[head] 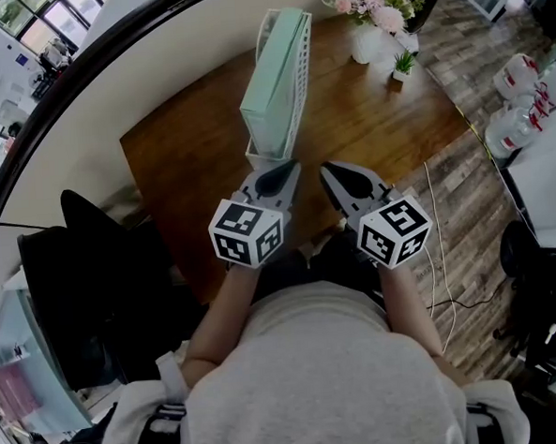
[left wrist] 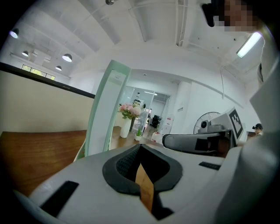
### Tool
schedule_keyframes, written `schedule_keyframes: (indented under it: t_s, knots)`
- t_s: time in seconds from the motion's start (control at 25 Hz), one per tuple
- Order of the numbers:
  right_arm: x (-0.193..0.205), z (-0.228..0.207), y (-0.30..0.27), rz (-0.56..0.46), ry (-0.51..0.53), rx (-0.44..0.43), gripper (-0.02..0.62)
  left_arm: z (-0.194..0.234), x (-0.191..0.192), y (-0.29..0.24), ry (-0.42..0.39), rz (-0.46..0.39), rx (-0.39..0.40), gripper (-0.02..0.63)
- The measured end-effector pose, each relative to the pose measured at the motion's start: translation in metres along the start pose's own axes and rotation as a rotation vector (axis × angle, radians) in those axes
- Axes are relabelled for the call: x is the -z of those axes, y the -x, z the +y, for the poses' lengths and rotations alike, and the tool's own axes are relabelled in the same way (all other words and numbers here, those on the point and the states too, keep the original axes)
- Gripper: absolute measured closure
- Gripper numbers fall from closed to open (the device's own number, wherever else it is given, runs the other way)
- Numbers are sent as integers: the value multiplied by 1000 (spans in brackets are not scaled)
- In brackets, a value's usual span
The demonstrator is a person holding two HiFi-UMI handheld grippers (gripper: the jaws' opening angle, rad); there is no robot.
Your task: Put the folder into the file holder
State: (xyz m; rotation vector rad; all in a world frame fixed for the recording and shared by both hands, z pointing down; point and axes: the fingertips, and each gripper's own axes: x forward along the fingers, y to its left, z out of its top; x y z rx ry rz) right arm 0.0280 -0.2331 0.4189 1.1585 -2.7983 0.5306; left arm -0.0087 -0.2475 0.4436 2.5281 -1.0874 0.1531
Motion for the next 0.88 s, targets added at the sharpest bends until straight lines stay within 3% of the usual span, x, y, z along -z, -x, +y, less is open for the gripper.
schedule_keyframes:
  t_s: [0.88]
  knots:
    - [-5, -14, 0, -9, 11, 36, 586, -1, -4, -9, 23, -6, 23, 594]
